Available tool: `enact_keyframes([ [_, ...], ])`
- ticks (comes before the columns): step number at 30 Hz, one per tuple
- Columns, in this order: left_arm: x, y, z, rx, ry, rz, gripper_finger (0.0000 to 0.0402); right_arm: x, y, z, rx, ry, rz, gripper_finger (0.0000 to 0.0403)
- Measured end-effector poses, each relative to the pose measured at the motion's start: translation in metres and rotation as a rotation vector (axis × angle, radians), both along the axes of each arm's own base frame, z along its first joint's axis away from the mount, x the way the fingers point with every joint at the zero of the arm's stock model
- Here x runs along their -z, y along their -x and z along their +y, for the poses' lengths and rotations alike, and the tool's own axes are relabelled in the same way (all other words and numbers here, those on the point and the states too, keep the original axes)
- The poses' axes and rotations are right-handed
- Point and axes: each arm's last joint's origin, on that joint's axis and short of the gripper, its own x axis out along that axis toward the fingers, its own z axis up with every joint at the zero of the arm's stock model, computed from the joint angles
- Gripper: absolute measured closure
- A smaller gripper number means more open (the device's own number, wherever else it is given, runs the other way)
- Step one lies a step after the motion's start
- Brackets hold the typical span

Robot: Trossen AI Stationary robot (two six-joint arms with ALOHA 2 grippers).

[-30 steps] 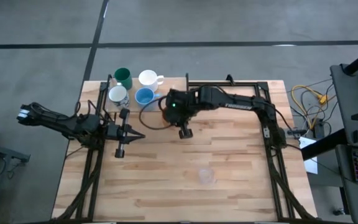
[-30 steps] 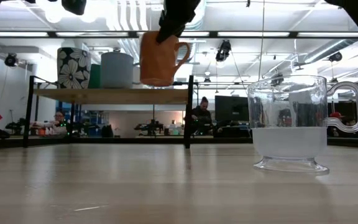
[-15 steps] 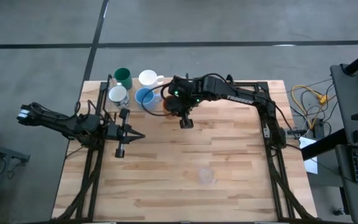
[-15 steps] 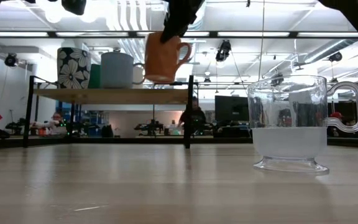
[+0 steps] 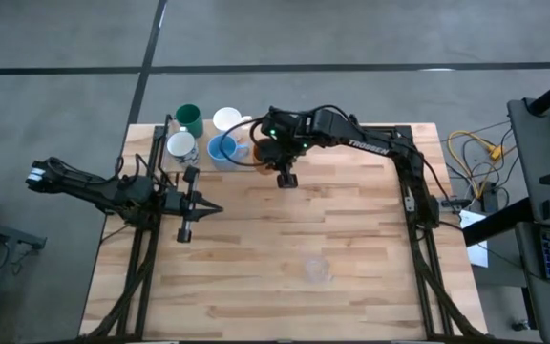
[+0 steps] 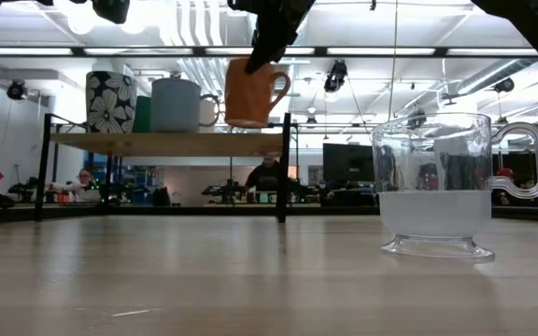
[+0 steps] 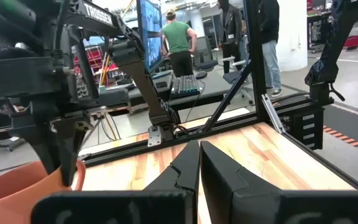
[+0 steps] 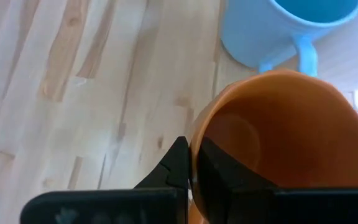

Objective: Stack small to large cups/mugs on shelf
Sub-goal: Put the orange mug on the shelf

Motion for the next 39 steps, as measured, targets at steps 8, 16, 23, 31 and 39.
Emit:
enact_keyframes([
  [8,0.0,0.0,0.0,0.0,0.0,0.0,0.0402,0.001,0.001,-0.009,0.013,0.007,-0.002,0.039],
  [16,0.0,0.0,0.0,0.0,0.0,0.0,0.0402,0.001,0.001,-0.012,0.011,0.013,-0.005,0.039],
  [23,0.0,0.0,0.0,0.0,0.0,-0.001,0.0402,0.002,0.001,-0.012,0.009,0.014,-0.005,0.039],
  [31,0.0,0.0,0.0,0.0,0.0,0.0,0.0402,0.006,-0.001,-0.012,0.009,0.014,-0.005,0.039],
  [39,0.0,0.0,0.0,0.0,0.0,0.0,0.0402,0.006,-0.002,-0.012,0.003,0.02,-0.013,0.039],
])
